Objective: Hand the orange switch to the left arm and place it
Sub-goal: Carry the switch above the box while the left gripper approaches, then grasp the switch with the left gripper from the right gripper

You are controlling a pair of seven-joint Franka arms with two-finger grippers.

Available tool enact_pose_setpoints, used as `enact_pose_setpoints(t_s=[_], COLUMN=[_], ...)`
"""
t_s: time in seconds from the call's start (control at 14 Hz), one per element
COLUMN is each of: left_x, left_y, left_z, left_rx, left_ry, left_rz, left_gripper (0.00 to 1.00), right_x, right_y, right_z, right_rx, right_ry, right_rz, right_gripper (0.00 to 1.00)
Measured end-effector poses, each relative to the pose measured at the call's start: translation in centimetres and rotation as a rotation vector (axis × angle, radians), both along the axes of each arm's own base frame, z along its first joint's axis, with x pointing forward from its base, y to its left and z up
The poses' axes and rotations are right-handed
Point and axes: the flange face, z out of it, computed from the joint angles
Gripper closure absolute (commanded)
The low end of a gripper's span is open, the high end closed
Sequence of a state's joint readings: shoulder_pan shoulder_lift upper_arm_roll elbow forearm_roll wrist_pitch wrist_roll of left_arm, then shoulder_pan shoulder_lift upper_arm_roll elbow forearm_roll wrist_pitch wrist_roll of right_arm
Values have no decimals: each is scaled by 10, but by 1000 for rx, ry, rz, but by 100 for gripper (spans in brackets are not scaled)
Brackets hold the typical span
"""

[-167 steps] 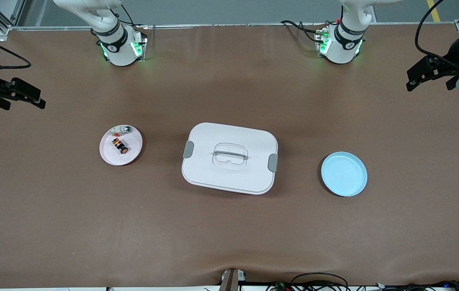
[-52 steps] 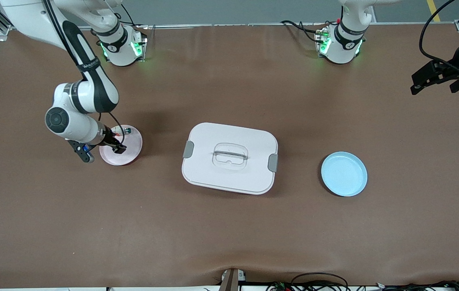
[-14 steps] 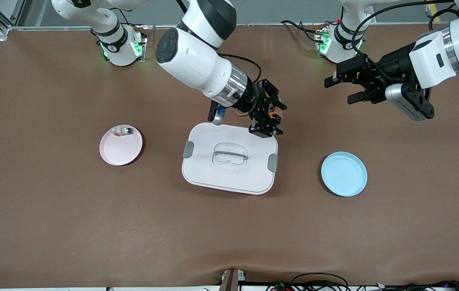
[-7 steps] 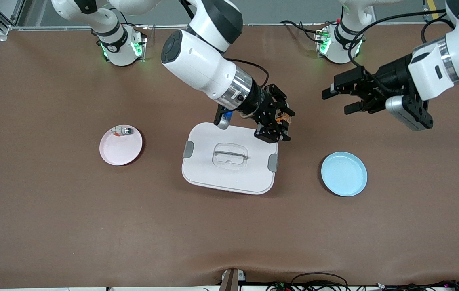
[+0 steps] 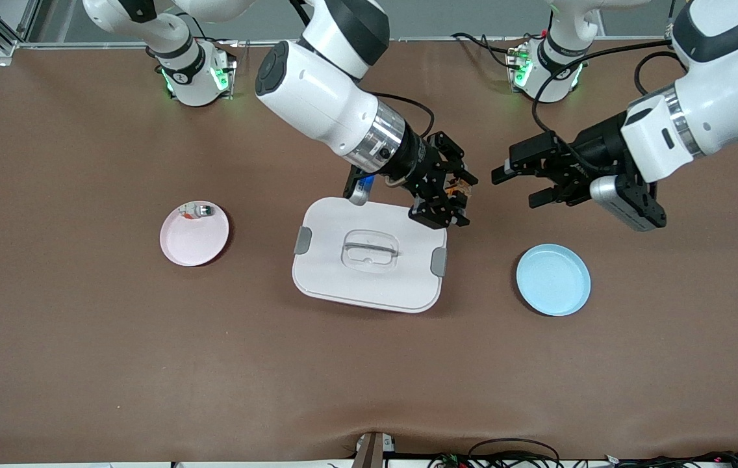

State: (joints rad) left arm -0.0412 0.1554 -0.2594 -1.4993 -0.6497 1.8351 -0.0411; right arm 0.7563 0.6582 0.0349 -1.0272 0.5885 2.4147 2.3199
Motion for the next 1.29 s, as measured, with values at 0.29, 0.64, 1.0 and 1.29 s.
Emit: enact_pose_setpoints(t_s=[0.29, 0.64, 1.0, 1.29], left_x=[-2, -1, -5, -7], left_y=[-31, -48, -57, -62], left_z=[-15, -33, -36, -35], left_rx=[3, 51, 53, 54], left_ry=[1, 2, 5, 3], left_rz=[-39, -72, -89, -97], left_gripper=[14, 21, 39, 81], right_x=[0, 2, 2, 3], right_y=[0, -2, -2, -1], right_z=[2, 9, 9, 7], right_rx=[5, 24, 24, 22], right_ry=[-2, -19, -18, -16], right_rz=[-5, -20, -23, -23], right_gripper=[100, 100, 100, 100])
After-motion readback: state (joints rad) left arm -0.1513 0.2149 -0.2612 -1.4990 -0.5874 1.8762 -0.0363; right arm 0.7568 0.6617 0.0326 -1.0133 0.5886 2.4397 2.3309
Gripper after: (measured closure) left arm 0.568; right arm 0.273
